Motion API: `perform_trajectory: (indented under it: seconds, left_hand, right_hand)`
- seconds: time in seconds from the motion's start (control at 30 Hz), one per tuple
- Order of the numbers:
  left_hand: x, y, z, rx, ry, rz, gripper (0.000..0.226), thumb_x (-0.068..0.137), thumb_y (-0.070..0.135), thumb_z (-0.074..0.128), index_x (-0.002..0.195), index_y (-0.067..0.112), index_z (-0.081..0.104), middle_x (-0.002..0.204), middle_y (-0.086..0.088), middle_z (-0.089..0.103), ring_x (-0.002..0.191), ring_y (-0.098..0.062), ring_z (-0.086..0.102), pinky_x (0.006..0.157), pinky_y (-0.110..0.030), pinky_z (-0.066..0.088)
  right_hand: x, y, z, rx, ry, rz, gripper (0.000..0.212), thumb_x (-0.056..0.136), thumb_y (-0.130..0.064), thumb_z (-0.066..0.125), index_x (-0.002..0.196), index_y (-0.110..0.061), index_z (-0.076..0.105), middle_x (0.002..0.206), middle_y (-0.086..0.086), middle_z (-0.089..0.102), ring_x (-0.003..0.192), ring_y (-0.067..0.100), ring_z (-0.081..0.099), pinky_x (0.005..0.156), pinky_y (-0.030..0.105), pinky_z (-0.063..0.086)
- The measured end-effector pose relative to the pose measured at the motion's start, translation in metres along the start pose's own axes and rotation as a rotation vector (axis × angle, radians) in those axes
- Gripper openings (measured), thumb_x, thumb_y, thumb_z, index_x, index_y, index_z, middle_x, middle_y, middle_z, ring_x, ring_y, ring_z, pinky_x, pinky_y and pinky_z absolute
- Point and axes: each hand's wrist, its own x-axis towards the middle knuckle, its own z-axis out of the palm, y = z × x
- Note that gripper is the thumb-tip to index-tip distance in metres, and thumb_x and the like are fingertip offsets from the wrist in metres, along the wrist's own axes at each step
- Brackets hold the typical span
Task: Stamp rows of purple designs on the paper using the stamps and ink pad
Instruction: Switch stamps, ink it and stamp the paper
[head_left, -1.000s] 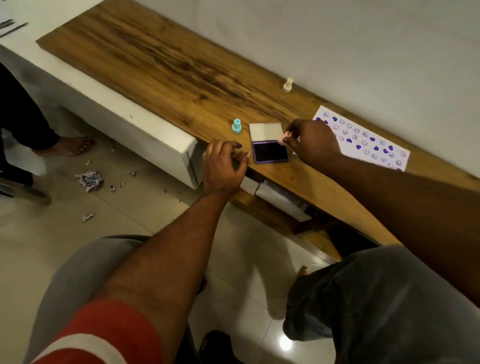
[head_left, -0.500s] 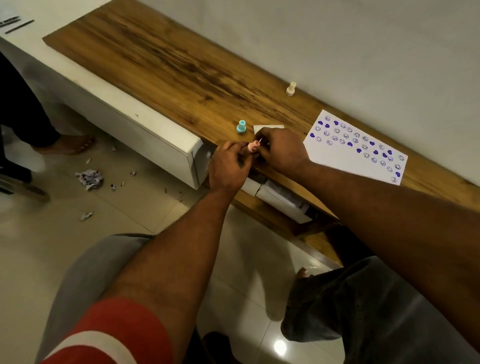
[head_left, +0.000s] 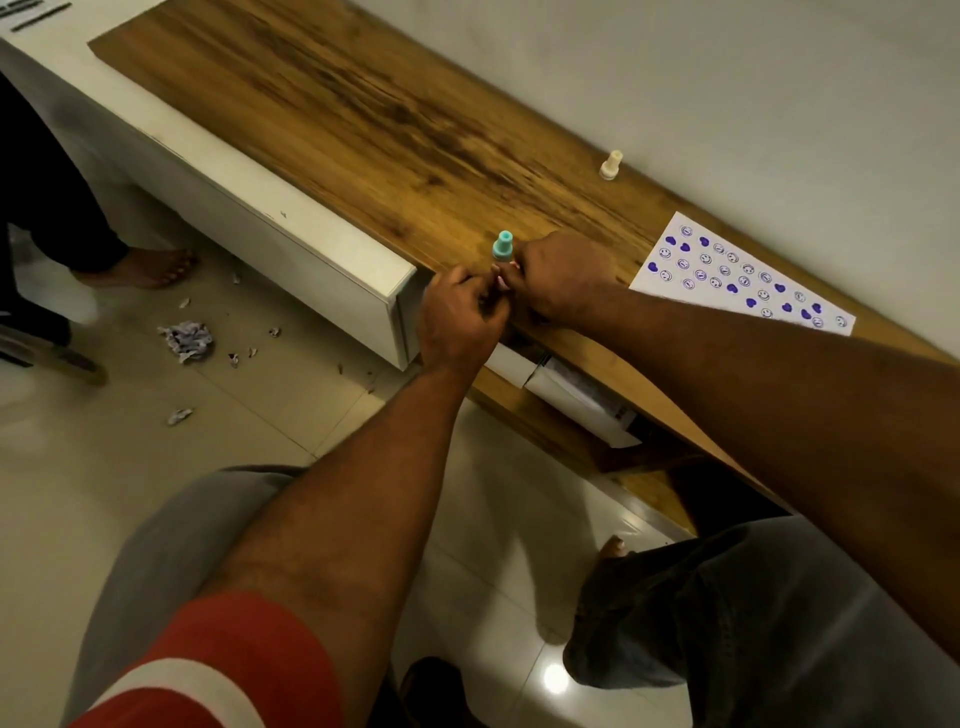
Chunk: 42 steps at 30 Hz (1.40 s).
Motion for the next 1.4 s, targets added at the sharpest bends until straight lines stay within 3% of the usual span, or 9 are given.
perform_trajectory:
  seconds: [0.07,0.23,0.33,0.47,0.6,0.73,0.97,1.17,1.4]
  left_hand:
    - [0.002,-0.002,0.0,0.003,-0.018,-0.033,0.028,0.091,0.039,0.072,0.101,0.014,0.077,0.1,-0.001,0.068,0.094,-0.019,0.058,0.074,-0.037,0.053]
    - [0.006,-0.001,-0.001,0.026,-0.048,-0.076,0.027,0.084,0.034,0.075,0.104,0.017,0.076,0.101,0.001,0.069,0.098,-0.018,0.059,0.076,-0.033,0.052]
    - [0.009,0.0,-0.003,0.02,-0.07,-0.098,0.023,0.083,0.03,0.075,0.102,0.018,0.076,0.099,0.003,0.068,0.097,-0.017,0.058,0.077,-0.035,0.053]
    - [0.011,0.0,-0.003,-0.014,-0.079,-0.096,0.021,0.086,0.03,0.075,0.103,0.017,0.077,0.097,0.001,0.069,0.097,-0.02,0.058,0.078,-0.035,0.051]
    - [0.011,0.0,-0.002,-0.036,-0.071,-0.105,0.026,0.089,0.034,0.075,0.11,0.019,0.078,0.101,0.001,0.071,0.1,-0.019,0.059,0.078,-0.032,0.048]
    - [0.012,0.001,-0.004,-0.058,-0.076,-0.115,0.026,0.089,0.035,0.076,0.109,0.018,0.079,0.099,0.0,0.071,0.099,-0.019,0.059,0.077,-0.031,0.047]
    - [0.014,0.005,-0.004,-0.059,-0.082,-0.153,0.028,0.092,0.037,0.075,0.113,0.019,0.078,0.104,0.0,0.072,0.102,-0.02,0.06,0.081,-0.035,0.051]
    - [0.015,0.008,-0.004,-0.058,-0.08,-0.166,0.023,0.092,0.029,0.076,0.113,0.02,0.079,0.098,0.001,0.071,0.096,-0.019,0.061,0.081,-0.039,0.056]
    - [0.017,0.008,-0.004,-0.057,-0.112,-0.19,0.025,0.089,0.035,0.079,0.111,0.023,0.079,0.099,0.003,0.07,0.098,-0.019,0.06,0.082,-0.036,0.053]
  right_hand:
    - [0.003,-0.002,-0.002,-0.016,-0.04,-0.005,0.052,0.101,-0.063,0.041,0.093,-0.017,0.063,0.068,-0.004,0.05,0.06,0.01,0.047,0.052,0.028,0.03]
    - [-0.001,-0.012,0.001,-0.18,-0.028,-0.074,0.036,0.107,-0.041,0.043,0.112,-0.012,0.063,0.093,0.007,0.065,0.082,0.022,0.062,0.065,0.035,0.042]
    - [0.0,-0.015,0.003,-0.223,-0.024,-0.086,0.03,0.105,-0.039,0.05,0.108,-0.012,0.063,0.088,0.005,0.061,0.077,0.021,0.058,0.065,0.035,0.045]
    - [0.005,-0.007,0.0,-0.146,-0.067,-0.178,0.034,0.106,-0.039,0.043,0.113,-0.011,0.06,0.1,0.011,0.068,0.089,0.026,0.066,0.08,0.043,0.056]
    - [0.008,-0.001,0.007,-0.188,-0.02,-0.261,0.042,0.109,-0.042,0.036,0.13,-0.009,0.051,0.108,0.015,0.068,0.093,0.03,0.067,0.085,0.045,0.055]
    - [0.01,0.004,0.008,-0.173,-0.023,-0.328,0.042,0.108,-0.043,0.035,0.131,-0.011,0.05,0.112,0.014,0.066,0.097,0.03,0.065,0.089,0.044,0.049]
    - [0.005,0.005,0.01,-0.226,0.03,-0.315,0.044,0.108,-0.045,0.031,0.134,-0.013,0.048,0.126,0.013,0.063,0.107,0.032,0.064,0.092,0.049,0.051]
    - [0.001,0.003,0.022,-0.014,-0.011,-0.18,0.045,0.109,-0.041,0.036,0.14,-0.009,0.042,0.131,0.018,0.059,0.104,0.032,0.064,0.086,0.046,0.052]
    - [0.009,0.016,0.011,-0.064,-0.047,-0.373,0.043,0.109,-0.04,0.035,0.133,-0.006,0.047,0.128,0.02,0.06,0.101,0.033,0.063,0.079,0.04,0.047]
